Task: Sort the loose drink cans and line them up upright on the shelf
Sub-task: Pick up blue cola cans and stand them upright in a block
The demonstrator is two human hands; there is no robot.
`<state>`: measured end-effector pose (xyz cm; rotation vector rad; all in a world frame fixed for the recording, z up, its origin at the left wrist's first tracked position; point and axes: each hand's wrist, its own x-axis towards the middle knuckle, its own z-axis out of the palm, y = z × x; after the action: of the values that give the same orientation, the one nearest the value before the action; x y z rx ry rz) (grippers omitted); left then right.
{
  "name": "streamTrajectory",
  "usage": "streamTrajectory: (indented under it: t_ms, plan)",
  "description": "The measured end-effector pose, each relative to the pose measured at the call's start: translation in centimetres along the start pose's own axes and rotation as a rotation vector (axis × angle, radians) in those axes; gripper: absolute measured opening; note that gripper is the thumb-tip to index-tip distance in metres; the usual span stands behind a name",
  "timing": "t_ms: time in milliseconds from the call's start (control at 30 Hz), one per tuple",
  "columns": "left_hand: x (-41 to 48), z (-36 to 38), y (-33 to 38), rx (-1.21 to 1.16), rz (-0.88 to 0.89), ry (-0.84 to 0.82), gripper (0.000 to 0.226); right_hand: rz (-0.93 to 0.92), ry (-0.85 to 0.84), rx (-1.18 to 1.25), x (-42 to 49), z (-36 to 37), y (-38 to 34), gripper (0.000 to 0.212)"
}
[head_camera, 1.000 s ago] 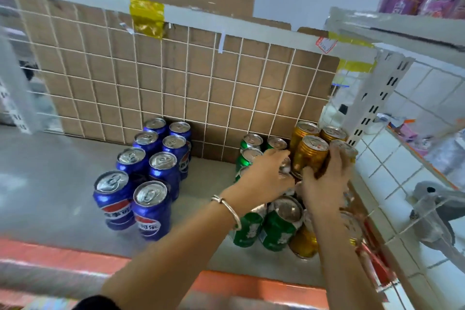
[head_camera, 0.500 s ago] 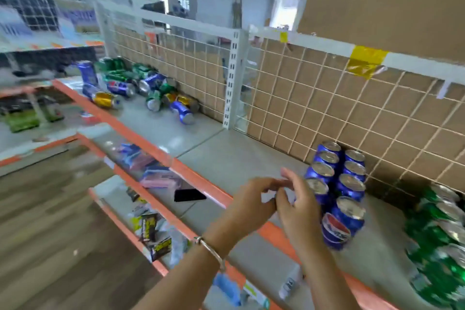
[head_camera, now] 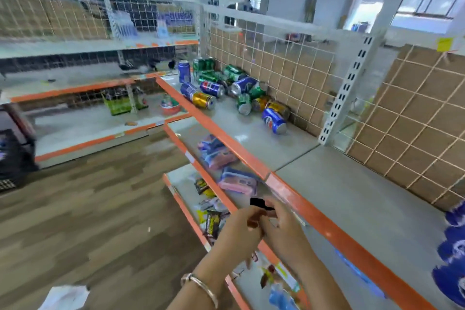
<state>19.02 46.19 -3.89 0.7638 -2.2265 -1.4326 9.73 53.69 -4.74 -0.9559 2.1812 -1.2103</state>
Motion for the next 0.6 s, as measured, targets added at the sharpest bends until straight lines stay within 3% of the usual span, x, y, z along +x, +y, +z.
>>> streamTrajectory:
  t_ms: [133, 367, 600]
  plan:
    - [4.3, -0.7, -1.5, -0.016, -0.059, -0.023, 0.038, -0.004, 0.036, 0.004, 5.1, 0.0, 0.4, 0.035]
    - [15.0, -4.3, -4.2, -0.035, -0.101, -0.064, 0.035, 0.029, 0.117, 0.104, 17.8, -1.0, 0.7, 0.049]
    - [24.3, -9.3, -6.5, -0.118, -0.203, 0.121, 0.032, 0.113, 0.308, 0.121, 29.8, -3.2, -0.5, 0.053]
